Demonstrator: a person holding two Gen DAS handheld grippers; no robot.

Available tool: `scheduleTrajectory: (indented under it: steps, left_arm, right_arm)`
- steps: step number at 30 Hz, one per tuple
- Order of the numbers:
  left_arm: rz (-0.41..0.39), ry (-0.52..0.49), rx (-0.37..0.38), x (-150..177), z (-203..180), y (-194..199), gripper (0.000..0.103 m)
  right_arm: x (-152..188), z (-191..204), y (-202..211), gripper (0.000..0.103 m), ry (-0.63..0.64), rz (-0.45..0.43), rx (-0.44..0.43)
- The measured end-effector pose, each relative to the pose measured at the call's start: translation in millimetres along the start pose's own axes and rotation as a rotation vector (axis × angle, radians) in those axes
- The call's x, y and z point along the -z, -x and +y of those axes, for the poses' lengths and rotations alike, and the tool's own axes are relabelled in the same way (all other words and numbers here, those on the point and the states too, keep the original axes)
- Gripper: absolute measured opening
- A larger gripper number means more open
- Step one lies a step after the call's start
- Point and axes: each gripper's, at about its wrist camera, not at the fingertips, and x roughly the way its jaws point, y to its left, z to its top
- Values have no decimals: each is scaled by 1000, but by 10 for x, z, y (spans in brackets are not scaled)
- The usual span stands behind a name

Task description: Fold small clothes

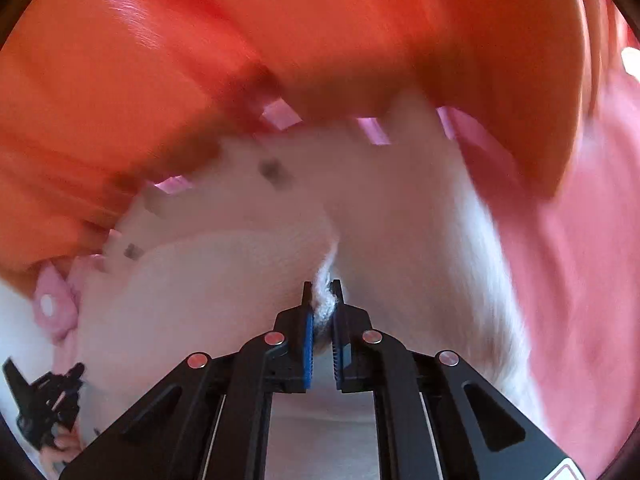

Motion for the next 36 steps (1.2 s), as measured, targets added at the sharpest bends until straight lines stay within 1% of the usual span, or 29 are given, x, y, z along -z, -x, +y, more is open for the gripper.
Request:
scheduleTrajectory:
  steps: [2, 3, 4, 6, 8, 9, 10, 11, 12, 13, 14, 15, 16, 17, 18, 19, 20, 21, 23, 24, 25, 26, 27, 29, 31, 32, 34, 35, 36]
  left_arm:
    - [-7, -29, -18, -9, -53, 16, 6]
    - [-8, -31, -20, -9, -57, 17, 6]
    - [-7, -34, -25, -3, -55, 10, 6]
    - [-6, -44, -29, 8, -49, 2, 6]
    - [-3, -46, -29, 11, -50, 4, 6]
    - [1, -44, -26, 12, -50, 6, 6]
    - [4, -38, -24, 11, -46, 6, 6]
    - [6, -36, -23, 12, -38, 5, 7]
    - [10, -31, -21, 7, -29, 5, 7]
    - [12, -26, -19, 2, -22, 5, 7]
    - [18, -18, -13, -6, -8, 4, 7]
    - [21, -13, -11, -9, 0, 5, 7]
    - [25, -4, -6, -14, 16, 4, 7]
    - [28, 0, -2, -16, 25, 3, 7]
    - [31, 2, 0, -18, 29, 4, 7]
    - [35, 1, 1, -18, 30, 5, 8]
    - [38, 1, 2, -19, 32, 7, 8]
    - [40, 2, 4, -21, 34, 7, 8]
    - [48, 13, 13, -31, 51, 0, 8]
    - [51, 16, 15, -34, 56, -5, 8]
    - [54, 15, 16, -36, 57, -10, 8]
    - [55, 8, 15, -37, 54, -13, 8]
    - [56, 2, 14, -39, 52, -17, 8]
    - [57, 1, 16, -37, 49, -22, 8]
    - [59, -8, 13, -36, 40, -21, 8]
    - [61, -14, 12, -36, 31, -12, 8]
    - [72, -1, 23, -41, 35, 32, 9]
    - [77, 8, 32, -49, 29, 76, 9]
    - [82, 5, 43, -56, 5, 156, 10]
  right_arm:
    - [-90, 164, 257, 7, 37, -77, -69]
    - [-125, 241, 357, 7, 58, -109, -89]
    - [-133, 269, 382, 7, 69, -118, -81]
    - [-59, 177, 215, 7, 72, -75, -18]
    - [77, -34, -87, 7, 26, 25, 76]
    - [118, -125, -65, 5, -16, -1, 34]
    - [109, -134, 4, 7, -36, 8, 36]
    - [61, -100, 94, 10, -54, 10, 59]
    - [14, -7, 277, 13, -56, -43, 100]
    - [-21, 160, 456, 16, -18, -104, 100]
    - [-25, 313, 547, 16, 21, -122, 69]
    - [-37, 576, 573, 16, 80, -105, -9]
    - [-26, 831, 529, 16, 135, -63, -84]
    - [27, 1098, 458, 16, 195, -19, -138]
    - [110, 1440, 323, 14, 283, 36, -176]
    - [195, 1740, 162, 10, 360, 79, -194]
    - [282, 2023, -32, 9, 424, 115, -196]
    - [370, 2307, -285, 8, 477, 159, -179]
    - [535, 2647, -689, 6, 527, 226, -143]
    - [577, 2800, -926, 6, 544, 251, -111]
    - [597, 2862, -1107, 4, 552, 261, -75]
    - [595, 2898, -1232, 2, 552, 242, -52]
    - [557, 2954, -1308, 1, 554, 204, -44]
    - [467, 3005, -1399, 0, 535, 209, -17]
    - [344, 2960, -1265, 1, 461, 215, -26]
    - [302, 2887, -1091, 3, 426, 193, -49]
    - [278, 2580, -482, 7, 391, 128, -113]
    - [296, 2424, -240, 9, 394, 113, -116]
    - [351, 2127, 147, 12, 399, 83, -102]
